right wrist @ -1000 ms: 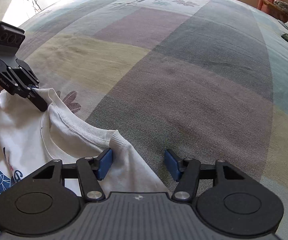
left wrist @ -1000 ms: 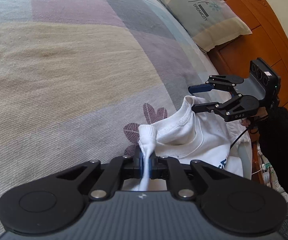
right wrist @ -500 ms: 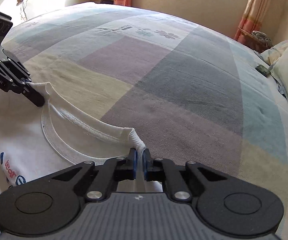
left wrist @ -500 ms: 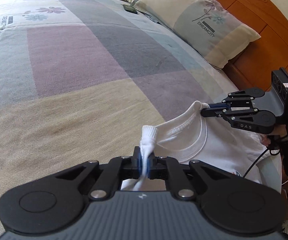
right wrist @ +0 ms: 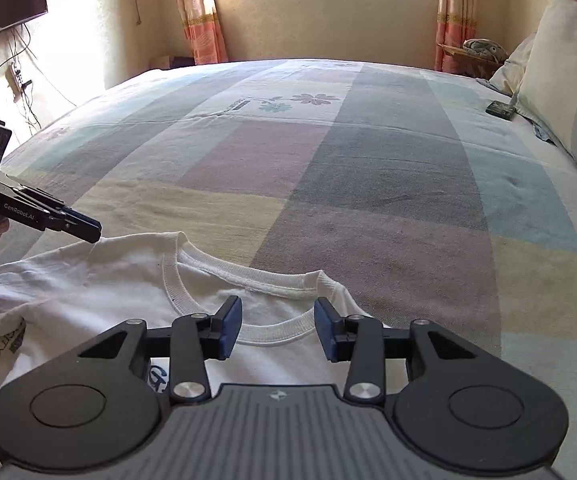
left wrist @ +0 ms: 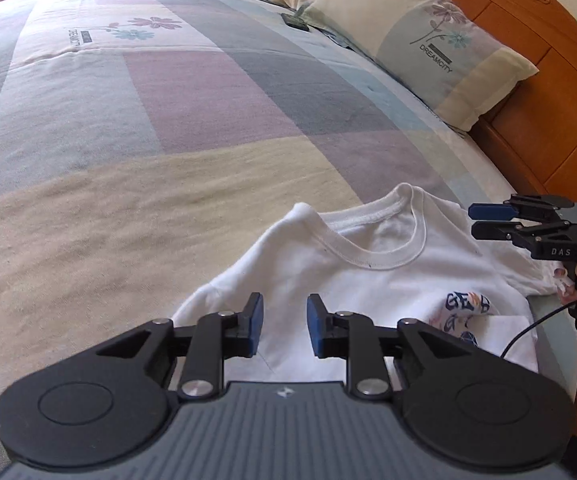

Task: Fold clothes
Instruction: 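Move the left gripper to the sleeve cuff and grasp it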

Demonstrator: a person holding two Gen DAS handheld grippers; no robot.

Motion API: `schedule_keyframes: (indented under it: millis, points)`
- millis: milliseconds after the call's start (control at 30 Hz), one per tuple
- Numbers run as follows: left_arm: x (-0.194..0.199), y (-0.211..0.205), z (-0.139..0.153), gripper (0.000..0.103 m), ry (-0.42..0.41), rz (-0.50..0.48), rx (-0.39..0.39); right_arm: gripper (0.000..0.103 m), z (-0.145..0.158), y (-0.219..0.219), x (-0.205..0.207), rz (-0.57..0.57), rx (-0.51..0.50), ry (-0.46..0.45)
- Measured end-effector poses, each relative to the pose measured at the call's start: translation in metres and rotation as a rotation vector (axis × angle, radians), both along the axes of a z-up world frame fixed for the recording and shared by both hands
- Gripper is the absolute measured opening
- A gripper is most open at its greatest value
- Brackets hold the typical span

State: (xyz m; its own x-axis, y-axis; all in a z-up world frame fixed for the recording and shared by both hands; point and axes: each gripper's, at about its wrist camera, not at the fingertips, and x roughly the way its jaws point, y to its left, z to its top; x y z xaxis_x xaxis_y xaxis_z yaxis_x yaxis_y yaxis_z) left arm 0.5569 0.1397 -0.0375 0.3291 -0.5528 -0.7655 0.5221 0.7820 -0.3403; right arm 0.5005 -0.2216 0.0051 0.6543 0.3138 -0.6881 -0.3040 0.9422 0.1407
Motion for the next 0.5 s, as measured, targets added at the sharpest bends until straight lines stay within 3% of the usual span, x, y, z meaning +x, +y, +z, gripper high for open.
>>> schedule_keyframes:
  millis: [67,100,167,267,367,500]
  points:
    - [0.002,0.002,-0.011,0.03,-0.027,0.059,0.076,0.046,-0.006,0.002,-0.008,-0.017,0.029,0.025]
    - [0.006,0.006,-0.014,0.023,-0.045,0.102,0.094,0.047,-0.01,0.004,-0.011,-0.032,0.042,0.038]
    - [0.013,0.018,-0.008,0.022,-0.053,0.225,0.091,0.047,-0.014,0.004,-0.018,-0.058,0.061,0.059]
    - [0.005,0.03,0.017,0.022,-0.094,0.233,0.039,0.048,-0.016,0.004,-0.03,-0.088,0.082,0.081]
    - [-0.022,0.037,0.036,0.035,-0.089,0.187,0.008,0.055,-0.011,0.002,-0.049,-0.097,0.088,0.082]
    - [-0.076,0.044,0.041,0.036,-0.113,0.185,0.088,0.057,-0.012,-0.003,-0.068,-0.131,0.106,0.099]
